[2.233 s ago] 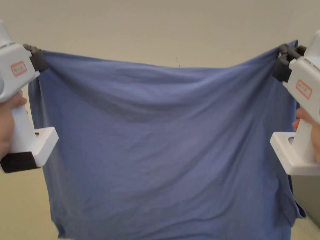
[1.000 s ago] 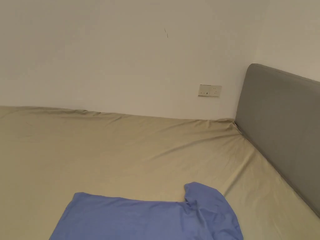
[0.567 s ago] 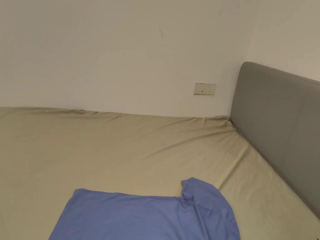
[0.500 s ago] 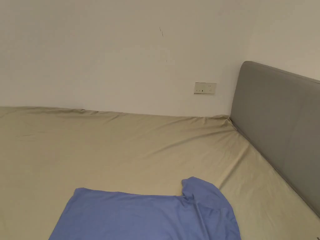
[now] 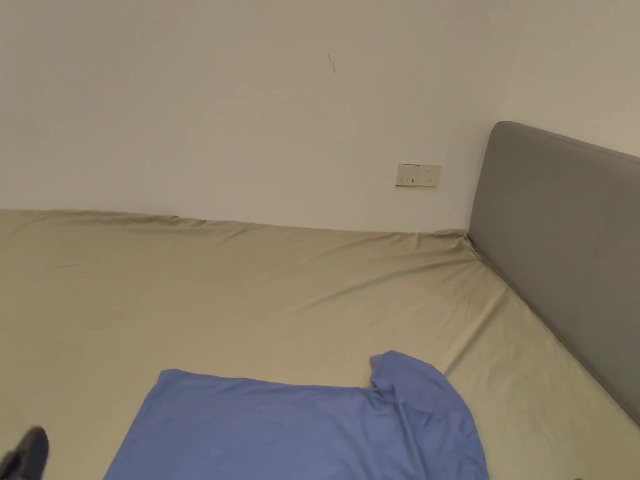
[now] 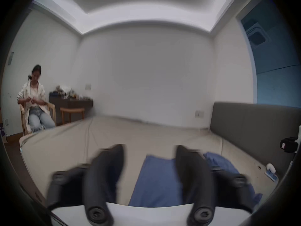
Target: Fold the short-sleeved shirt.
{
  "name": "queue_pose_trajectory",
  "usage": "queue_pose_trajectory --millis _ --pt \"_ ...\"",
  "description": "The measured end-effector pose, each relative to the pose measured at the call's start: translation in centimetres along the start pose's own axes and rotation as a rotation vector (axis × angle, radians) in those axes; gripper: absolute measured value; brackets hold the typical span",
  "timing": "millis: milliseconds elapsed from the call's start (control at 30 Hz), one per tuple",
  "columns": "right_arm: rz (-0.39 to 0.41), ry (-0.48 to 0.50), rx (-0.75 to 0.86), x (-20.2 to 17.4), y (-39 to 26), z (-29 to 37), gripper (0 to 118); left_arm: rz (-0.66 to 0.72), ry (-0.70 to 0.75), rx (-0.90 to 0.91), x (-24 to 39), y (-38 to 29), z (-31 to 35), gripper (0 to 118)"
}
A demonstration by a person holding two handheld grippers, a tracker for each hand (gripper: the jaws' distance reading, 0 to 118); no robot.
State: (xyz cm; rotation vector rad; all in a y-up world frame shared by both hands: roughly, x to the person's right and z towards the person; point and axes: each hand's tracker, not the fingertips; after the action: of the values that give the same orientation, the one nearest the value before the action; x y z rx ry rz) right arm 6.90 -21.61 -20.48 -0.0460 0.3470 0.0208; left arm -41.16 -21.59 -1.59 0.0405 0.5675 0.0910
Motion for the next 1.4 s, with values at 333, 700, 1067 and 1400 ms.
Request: queue_pose_trajectory --millis 333,700,1067,1400 --pt "-0.016 0.029 0.043 -2.2 1.4 0.9 1 -0.062 -0.106 -0.094 -1.0 0.7 0.9 0" --pt "0.002 0.062 -0.133 -2.3 -1.7 -0.9 1 -0.226 -0.24 -1.038 -6.6 -13.1 -4.7 106" --pt "0.072 0.093 -0.402 -2.1 -5.9 -3.4 48 -0.166 -0.228 -1.138 -3.8 -15.8 -4.8 14" --pt "0.121 0.123 -0.977 0.8 -15.9 -7.4 70 -0.129 -0.208 -1.126 -4.7 -16.1 -5.4 4"
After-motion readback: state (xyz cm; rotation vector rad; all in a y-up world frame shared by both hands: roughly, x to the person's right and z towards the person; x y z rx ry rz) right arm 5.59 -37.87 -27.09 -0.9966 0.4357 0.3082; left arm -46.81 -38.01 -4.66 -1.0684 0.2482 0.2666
